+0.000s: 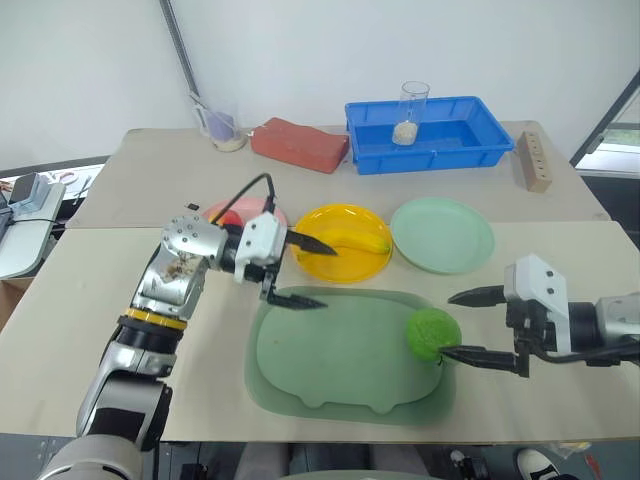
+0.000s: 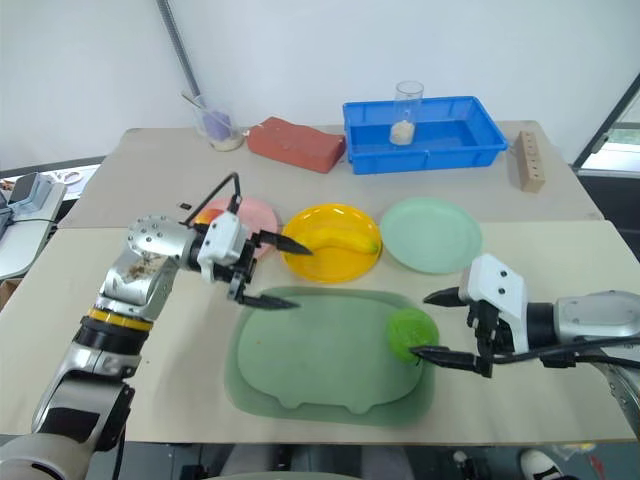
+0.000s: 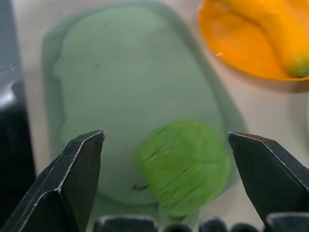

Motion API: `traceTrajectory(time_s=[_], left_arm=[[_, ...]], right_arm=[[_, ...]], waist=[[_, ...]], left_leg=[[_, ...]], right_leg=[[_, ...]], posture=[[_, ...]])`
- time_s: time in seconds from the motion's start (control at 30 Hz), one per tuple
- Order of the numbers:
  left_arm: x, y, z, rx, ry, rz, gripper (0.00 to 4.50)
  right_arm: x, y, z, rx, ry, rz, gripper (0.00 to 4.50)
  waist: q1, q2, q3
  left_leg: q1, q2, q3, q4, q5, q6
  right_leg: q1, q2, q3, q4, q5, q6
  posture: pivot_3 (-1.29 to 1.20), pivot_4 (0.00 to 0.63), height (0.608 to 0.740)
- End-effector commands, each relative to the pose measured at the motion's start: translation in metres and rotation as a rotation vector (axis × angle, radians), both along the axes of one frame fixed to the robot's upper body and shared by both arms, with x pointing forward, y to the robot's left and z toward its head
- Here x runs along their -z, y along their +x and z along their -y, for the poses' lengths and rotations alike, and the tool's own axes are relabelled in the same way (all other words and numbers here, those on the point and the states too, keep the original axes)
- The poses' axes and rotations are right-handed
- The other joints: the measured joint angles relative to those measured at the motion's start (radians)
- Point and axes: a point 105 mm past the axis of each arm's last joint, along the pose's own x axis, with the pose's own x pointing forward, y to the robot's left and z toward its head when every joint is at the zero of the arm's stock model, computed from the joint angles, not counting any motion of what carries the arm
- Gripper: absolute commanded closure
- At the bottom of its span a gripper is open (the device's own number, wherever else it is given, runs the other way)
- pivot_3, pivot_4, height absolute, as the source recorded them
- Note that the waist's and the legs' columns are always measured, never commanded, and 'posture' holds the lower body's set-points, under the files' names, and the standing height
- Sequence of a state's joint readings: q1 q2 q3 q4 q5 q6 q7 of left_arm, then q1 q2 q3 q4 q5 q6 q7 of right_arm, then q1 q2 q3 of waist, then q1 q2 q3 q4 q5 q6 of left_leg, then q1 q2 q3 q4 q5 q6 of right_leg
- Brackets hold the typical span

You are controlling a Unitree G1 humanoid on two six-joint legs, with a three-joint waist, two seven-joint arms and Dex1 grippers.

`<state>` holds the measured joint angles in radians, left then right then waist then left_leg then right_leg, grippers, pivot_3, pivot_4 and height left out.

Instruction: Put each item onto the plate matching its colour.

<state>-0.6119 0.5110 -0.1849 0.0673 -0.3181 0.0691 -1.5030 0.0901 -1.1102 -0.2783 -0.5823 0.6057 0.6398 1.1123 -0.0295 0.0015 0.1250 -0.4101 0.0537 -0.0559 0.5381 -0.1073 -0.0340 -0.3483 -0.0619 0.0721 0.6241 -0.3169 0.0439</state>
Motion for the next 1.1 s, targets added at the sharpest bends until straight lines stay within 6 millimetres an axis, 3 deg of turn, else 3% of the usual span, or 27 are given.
traceTrajectory(time_s=[0.03,0.17,0.5,0.77,0.87,1.1], left_arm=[[-0.006,-0.017,0.010,0.040,-0.037,0.025,0.13],[-0.002,-0.028,0.013,0.041,-0.048,0.013,0.13],[-0.007,-0.028,0.021,0.017,-0.071,0.019,0.13],[-0.011,-0.028,0.026,0.011,-0.080,0.014,0.00],[-0.011,-0.027,0.025,0.007,-0.080,0.011,0.00],[-0.009,-0.026,0.023,0.003,-0.080,0.009,0.00]], right_arm=[[0.010,0.005,0.000,-0.049,-0.061,0.061,0.00],[0.022,0.016,0.004,-0.031,-0.098,0.096,0.00],[0.037,0.025,0.005,-0.033,-0.128,0.098,0.00],[0.040,0.034,0.005,0.006,-0.108,0.122,2.32],[0.040,0.032,0.005,0.001,-0.110,0.118,2.61],[0.030,0.026,-0.002,-0.027,-0.065,0.105,2.70]], waist=[[0.001,0.000,0.000],[0.002,0.000,0.000],[0.012,0.000,0.000],[0.011,0.000,0.000],[0.011,0.000,0.000],[0.012,0.000,0.000]], left_leg=[[0.000,0.000,0.000,0.000,-0.001,-0.002],[0.000,0.000,0.001,0.001,-0.001,-0.002],[0.000,0.000,0.001,0.001,-0.001,-0.002],[0.002,0.000,0.001,0.001,-0.001,-0.002],[0.003,0.000,0.001,0.001,-0.001,-0.002],[0.003,0.000,0.001,0.001,-0.001,-0.002]], right_leg=[[0.000,0.000,0.000,0.000,0.000,0.000],[0.000,-0.001,0.001,-0.001,0.000,0.000],[0.000,0.000,0.001,-0.001,0.000,0.000],[0.002,0.000,0.001,-0.001,0.000,0.000],[0.002,0.000,0.001,-0.001,0.000,0.000],[0.003,0.000,0.001,-0.001,0.000,0.000]], posture=[[0.00,0.150,0.740],[0.00,0.150,0.740],[0.00,0.150,0.740],[0.00,0.150,0.740],[0.00,0.150,0.740],[0.00,0.150,0.740]])
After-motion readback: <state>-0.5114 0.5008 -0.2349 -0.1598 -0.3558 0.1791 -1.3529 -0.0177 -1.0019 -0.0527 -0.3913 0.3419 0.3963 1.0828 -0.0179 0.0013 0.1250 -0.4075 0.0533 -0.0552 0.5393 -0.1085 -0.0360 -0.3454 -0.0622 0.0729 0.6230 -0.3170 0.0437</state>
